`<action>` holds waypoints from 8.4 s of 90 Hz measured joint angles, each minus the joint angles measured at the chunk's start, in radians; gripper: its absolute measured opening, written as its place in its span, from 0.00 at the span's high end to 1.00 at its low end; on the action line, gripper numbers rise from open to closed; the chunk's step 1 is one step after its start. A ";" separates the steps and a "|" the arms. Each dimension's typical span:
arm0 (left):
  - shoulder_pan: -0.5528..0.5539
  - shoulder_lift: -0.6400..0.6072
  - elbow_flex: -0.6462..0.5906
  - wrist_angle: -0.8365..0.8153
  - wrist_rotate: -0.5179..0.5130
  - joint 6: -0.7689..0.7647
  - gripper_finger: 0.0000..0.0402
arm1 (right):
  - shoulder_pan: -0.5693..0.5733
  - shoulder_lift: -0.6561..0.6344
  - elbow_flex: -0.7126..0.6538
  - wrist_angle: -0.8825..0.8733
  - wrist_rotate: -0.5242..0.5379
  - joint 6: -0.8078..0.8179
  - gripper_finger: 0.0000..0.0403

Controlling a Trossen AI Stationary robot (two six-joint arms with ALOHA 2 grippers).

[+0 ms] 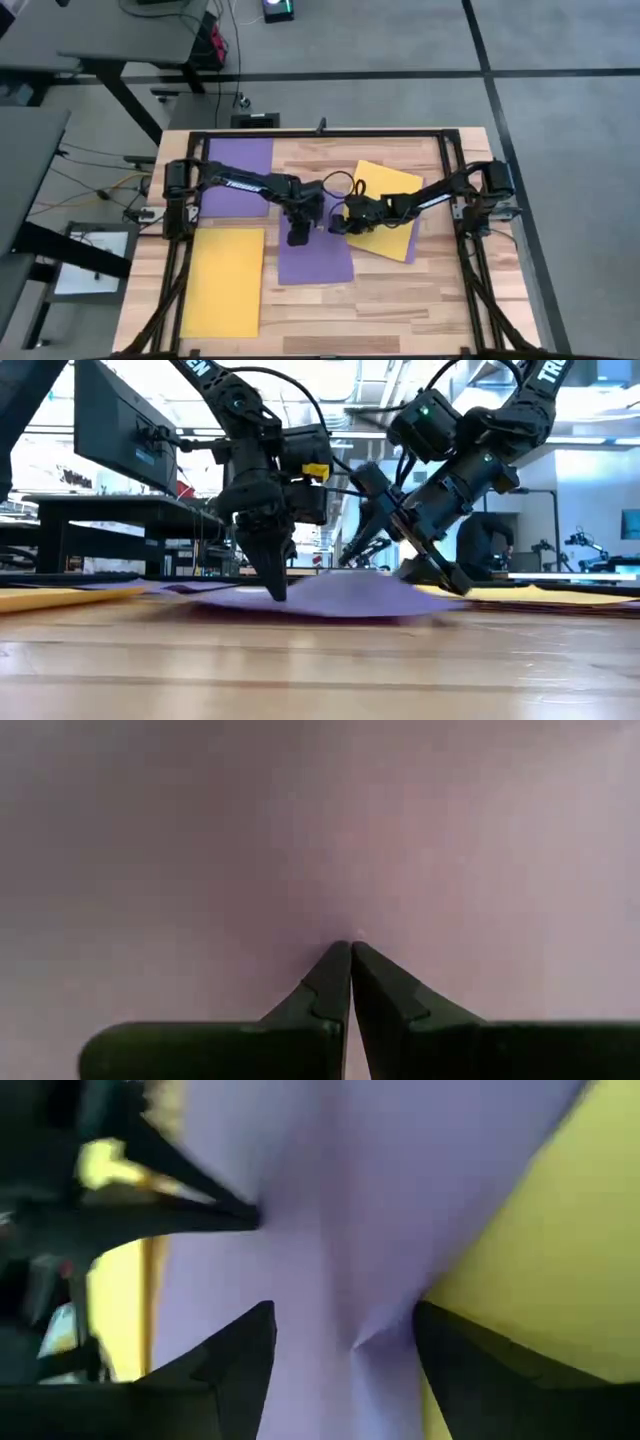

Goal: Organize paper
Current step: Stack the purple paper on top of the other purple paper

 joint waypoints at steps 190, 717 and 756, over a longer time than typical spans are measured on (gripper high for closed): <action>0.126 -1.104 0.268 -0.553 -0.279 -0.151 1.00 | -0.343 0.416 1.079 -0.075 -0.400 -0.254 1.00; 0.126 -1.175 0.213 -0.664 -0.279 -0.279 1.00 | -0.083 0.912 1.584 -0.821 -0.269 -1.187 1.00; 0.126 -1.167 0.213 -0.664 -0.279 -0.279 1.00 | -0.102 0.927 1.586 -0.798 -0.237 -1.147 1.00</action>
